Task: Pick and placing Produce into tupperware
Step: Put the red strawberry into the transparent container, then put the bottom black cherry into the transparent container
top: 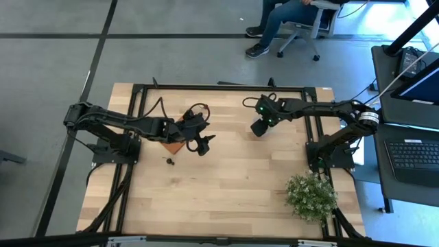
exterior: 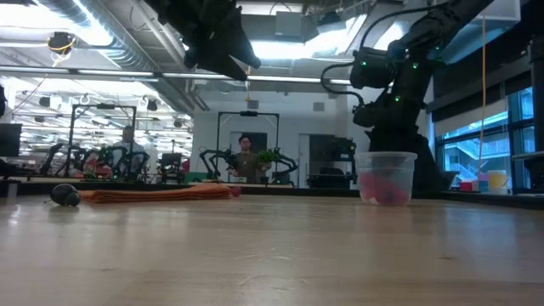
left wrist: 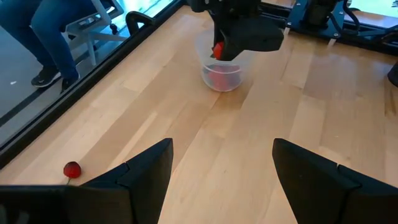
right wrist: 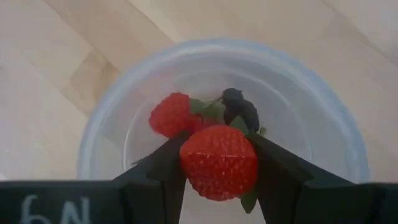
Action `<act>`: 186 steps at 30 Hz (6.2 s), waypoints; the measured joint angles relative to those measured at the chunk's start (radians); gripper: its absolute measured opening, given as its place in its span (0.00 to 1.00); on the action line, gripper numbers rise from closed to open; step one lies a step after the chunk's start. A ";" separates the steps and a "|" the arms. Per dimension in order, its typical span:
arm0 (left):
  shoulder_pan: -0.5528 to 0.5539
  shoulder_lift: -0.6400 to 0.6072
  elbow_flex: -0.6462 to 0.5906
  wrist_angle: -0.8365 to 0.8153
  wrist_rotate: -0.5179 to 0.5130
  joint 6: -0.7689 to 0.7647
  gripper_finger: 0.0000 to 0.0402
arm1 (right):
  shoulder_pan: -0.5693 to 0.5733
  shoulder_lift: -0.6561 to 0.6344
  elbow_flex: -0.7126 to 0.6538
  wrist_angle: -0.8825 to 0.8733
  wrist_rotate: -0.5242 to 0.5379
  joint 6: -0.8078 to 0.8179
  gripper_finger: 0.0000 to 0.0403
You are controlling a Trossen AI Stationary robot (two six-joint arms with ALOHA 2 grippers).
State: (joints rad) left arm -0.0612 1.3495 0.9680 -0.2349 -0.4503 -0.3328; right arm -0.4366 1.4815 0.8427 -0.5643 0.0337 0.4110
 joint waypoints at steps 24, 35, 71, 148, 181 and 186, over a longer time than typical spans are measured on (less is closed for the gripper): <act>-0.001 0.001 0.001 -0.238 0.166 -0.058 0.66 | 0.001 -0.001 0.120 -0.128 -0.036 -0.023 0.60; -0.039 0.001 0.001 -0.712 0.362 -0.102 0.66 | 0.008 -0.003 0.350 -0.250 -0.028 -0.027 0.59; -0.160 0.001 -0.353 -0.464 0.375 0.048 0.66 | 0.023 -0.003 0.370 -0.149 -0.027 -0.027 0.59; -0.079 0.036 0.068 -0.635 -0.014 0.169 0.28 | 0.088 -0.003 0.370 0.043 -0.151 0.112 0.59; -0.042 -0.097 0.180 0.199 -0.131 0.814 0.27 | 0.254 -0.005 0.370 0.775 -0.299 0.266 0.59; -0.042 -0.090 0.180 0.236 -0.093 0.823 0.28 | 0.267 -0.004 0.370 0.801 -0.299 0.266 0.59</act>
State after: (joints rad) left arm -0.1028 1.2591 1.1477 0.0015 -0.5431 0.4906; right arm -0.1699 1.4776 1.2129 0.2372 -0.2653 0.6773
